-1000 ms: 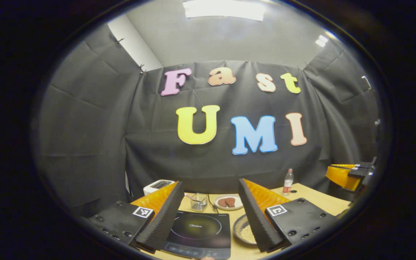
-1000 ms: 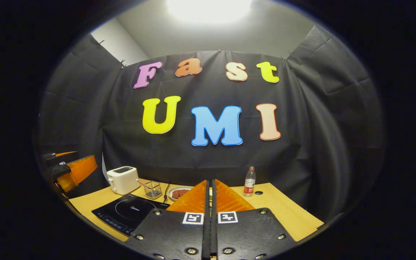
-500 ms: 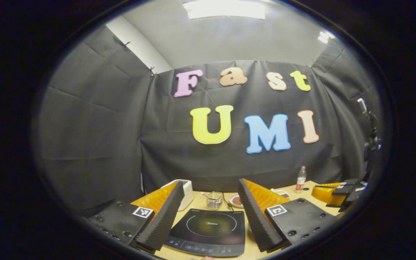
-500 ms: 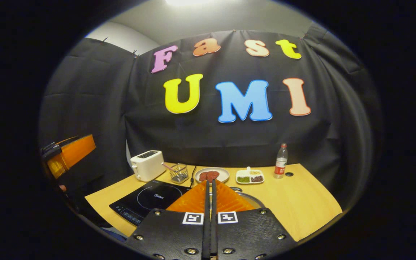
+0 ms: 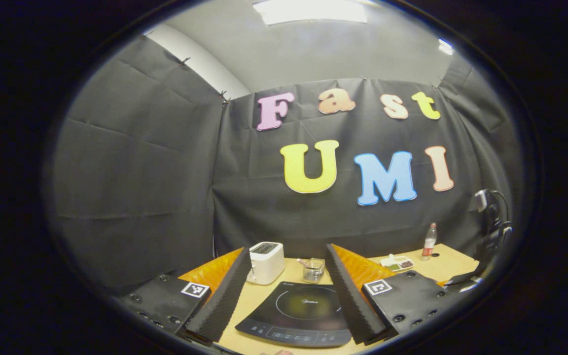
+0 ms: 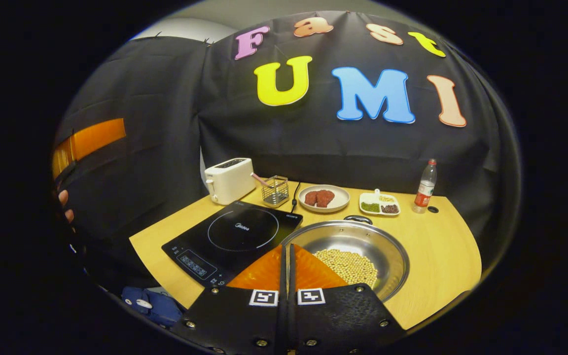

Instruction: First push the handle of the pot to place it horizontally, then grasp the pot with both hands and set it on the induction cooktop.

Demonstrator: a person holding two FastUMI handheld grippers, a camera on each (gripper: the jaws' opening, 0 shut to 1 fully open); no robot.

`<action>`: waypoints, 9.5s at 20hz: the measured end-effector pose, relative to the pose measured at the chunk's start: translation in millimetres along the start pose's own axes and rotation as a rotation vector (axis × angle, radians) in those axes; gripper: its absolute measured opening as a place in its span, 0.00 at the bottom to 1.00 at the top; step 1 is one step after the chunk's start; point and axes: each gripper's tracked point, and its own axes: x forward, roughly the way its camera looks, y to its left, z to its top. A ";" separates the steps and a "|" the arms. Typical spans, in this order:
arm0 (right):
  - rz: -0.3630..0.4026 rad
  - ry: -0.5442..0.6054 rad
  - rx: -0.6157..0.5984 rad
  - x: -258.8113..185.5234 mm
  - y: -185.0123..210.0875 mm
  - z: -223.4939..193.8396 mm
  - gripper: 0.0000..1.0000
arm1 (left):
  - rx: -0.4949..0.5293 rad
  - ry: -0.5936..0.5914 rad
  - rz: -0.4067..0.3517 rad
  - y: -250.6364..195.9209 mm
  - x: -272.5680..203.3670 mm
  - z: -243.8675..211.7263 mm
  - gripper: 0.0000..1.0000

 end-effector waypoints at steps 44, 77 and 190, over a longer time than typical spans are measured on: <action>0.062 0.499 0.129 -16.0 -27.8 -144.3 0.00 | -0.001 0.034 -0.081 -61.2 7.9 -18.9 1.00; -0.236 0.550 0.209 -55.3 -232.7 -168.0 0.00 | 0.004 0.011 -0.132 -176.8 -12.4 -14.0 0.98; -0.428 0.346 0.283 -19.2 -273.2 -90.1 0.47 | 0.093 0.745 -0.359 -261.4 94.1 -261.7 0.58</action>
